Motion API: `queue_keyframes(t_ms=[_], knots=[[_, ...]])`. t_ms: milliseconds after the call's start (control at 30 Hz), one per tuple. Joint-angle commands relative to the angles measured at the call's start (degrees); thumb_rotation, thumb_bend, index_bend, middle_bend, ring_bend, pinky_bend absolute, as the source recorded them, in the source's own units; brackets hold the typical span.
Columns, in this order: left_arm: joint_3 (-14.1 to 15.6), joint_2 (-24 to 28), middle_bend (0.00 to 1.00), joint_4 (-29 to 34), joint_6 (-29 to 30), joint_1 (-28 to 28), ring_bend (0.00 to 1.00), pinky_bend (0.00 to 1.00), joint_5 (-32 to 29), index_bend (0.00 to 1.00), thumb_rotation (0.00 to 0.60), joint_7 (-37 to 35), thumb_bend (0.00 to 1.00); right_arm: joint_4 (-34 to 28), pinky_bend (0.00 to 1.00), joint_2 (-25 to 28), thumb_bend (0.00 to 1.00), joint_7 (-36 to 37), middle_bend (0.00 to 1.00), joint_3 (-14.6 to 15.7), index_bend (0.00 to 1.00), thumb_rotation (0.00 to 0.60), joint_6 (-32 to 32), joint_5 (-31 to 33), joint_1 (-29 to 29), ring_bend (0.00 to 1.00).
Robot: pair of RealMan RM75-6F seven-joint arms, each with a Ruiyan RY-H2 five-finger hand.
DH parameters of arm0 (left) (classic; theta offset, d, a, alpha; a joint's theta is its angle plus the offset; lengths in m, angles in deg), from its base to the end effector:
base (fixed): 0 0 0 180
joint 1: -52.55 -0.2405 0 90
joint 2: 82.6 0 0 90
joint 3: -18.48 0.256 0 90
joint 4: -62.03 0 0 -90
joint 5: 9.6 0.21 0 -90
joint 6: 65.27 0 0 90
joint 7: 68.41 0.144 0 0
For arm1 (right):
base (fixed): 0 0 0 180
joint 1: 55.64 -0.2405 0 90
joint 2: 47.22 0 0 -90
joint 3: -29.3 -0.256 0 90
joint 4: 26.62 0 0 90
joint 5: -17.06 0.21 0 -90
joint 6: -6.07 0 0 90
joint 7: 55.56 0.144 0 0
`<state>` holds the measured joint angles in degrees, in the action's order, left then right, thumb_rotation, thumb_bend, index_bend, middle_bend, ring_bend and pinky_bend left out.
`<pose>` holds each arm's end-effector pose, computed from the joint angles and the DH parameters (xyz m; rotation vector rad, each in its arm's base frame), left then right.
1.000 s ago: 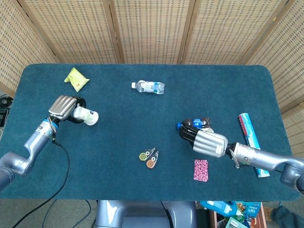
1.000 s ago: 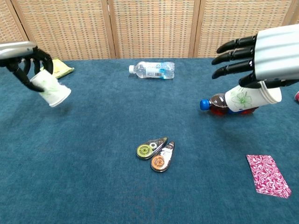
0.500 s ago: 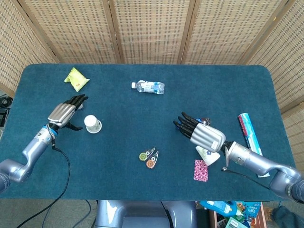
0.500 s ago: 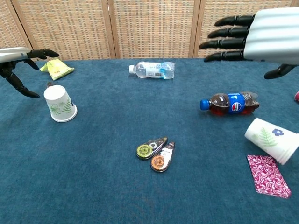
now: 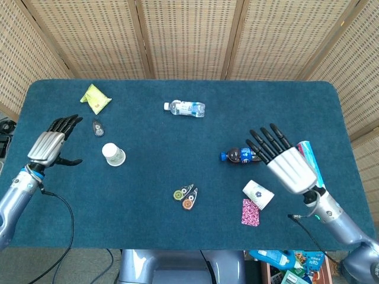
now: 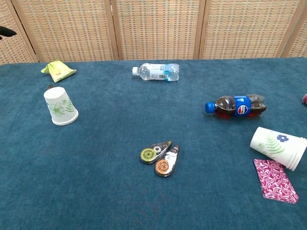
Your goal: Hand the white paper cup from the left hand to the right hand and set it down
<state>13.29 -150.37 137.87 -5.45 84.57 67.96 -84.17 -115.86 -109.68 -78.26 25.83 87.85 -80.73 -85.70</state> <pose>-0.2804 0.3466 0.1371 -1.6113 -1.0084 -0.9472 -0.1952 -0.2919 0.1546 1.8003 -0.0620 0.9348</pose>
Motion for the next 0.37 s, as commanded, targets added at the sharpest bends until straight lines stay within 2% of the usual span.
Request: queue_keyframes(t_ms=[33, 200, 267, 367], knots=[[0.3, 2.3, 0.00, 6.2, 7.6, -6.3, 0.00, 0.00, -4.3, 0.00, 0.600, 7.6, 0.14, -3.6, 0.00, -0.4, 0.00, 4.0, 0.00, 1.5, 0.00, 0.600, 6.1, 4.3, 7.0, 0.00], [1.4, 1.9, 0.00, 10.0, 15.7, -11.8, 0.00, 0.00, -4.9, 0.00, 0.600, 12.8, 0.13, -3.8, 0.00, -2.7, 0.00, 7.2, 0.00, 3.3, 0.00, 0.600, 10.7, 6.7, 13.1, 0.00], [3.1, 1.3, 0.00, 11.4, 20.1, -15.4, 0.00, 0.00, -3.5, 0.00, 0.600, 13.4, 0.13, -2.5, 0.00, -5.2, 0.00, 10.2, 0.00, 5.0, 0.00, 0.600, 13.2, 8.7, 17.5, 0.00], [3.8, 0.4, 0.00, 11.6, 22.0, -17.3, 0.00, 0.00, -2.5, 0.00, 0.600, 13.5, 0.13, -1.4, 0.00, -6.7, 0.00, 12.3, 0.00, 5.5, 0.00, 0.600, 14.0, 9.3, 19.7, 0.00]])
